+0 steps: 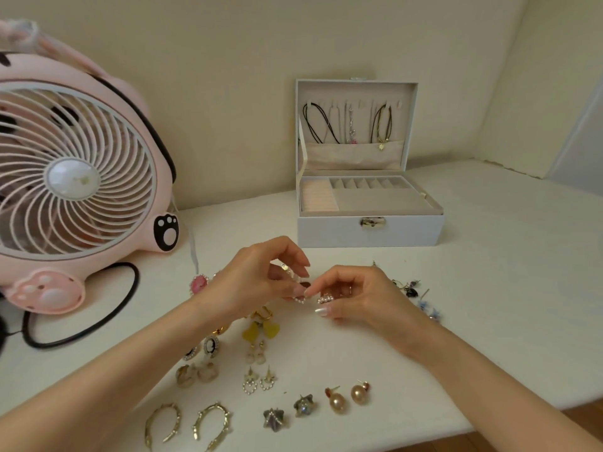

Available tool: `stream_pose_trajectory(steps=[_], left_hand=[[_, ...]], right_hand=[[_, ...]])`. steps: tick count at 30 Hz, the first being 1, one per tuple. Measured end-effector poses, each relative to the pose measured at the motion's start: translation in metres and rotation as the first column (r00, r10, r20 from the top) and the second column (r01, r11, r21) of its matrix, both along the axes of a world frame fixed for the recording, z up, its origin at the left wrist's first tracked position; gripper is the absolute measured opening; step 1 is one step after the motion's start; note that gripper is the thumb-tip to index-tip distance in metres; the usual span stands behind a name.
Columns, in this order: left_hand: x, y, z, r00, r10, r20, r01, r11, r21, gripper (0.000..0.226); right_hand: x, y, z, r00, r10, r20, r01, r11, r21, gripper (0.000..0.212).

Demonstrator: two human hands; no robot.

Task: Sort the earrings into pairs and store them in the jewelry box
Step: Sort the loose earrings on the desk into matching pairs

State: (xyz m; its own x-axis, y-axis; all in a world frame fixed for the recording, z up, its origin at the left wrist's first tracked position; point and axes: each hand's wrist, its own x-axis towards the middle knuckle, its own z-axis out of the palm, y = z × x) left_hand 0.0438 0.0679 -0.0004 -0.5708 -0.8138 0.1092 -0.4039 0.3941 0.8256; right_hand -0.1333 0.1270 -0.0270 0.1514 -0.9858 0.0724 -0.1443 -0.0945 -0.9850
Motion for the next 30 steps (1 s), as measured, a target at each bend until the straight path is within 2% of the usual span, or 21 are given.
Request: stream_pose_trajectory(steps=[4,12,18,25,30], left_hand=[[-0.0030,0.0009,-0.0001,1.000,-0.022,-0.007,0.022,0.999,0.047,0.014],[0.0007,-0.0047,-0.0020,0.994,-0.076,0.078,0.078,0.997,-0.018,0.010],[0.0027,-0.0039,-0.0017,0.981,-0.059,0.185,0.074,0.995,-0.073,0.017],[0.0012,-0.0028,-0.0028,0.954,-0.111,0.277,0.151,0.981,-0.125,0.011],[0.0000,-0.0031,-0.0068,0.955,-0.122,0.271,0.153,0.984,-0.096,0.012]], right_hand=[[-0.0009,-0.0010,-0.0014,1.000,-0.015,-0.013,0.015,1.000,0.026,0.029],[-0.0021,0.0009,-0.0006,0.999,-0.007,0.040,0.006,0.999,0.033,0.010],[-0.0023,-0.0016,-0.0029,0.996,-0.085,0.017,0.085,0.996,0.001,0.012],[-0.0004,-0.0010,-0.0025,0.999,-0.049,0.013,0.049,0.999,-0.006,0.018],[-0.0001,-0.0003,-0.0021,0.999,-0.025,0.019,0.026,0.999,-0.026,0.016]])
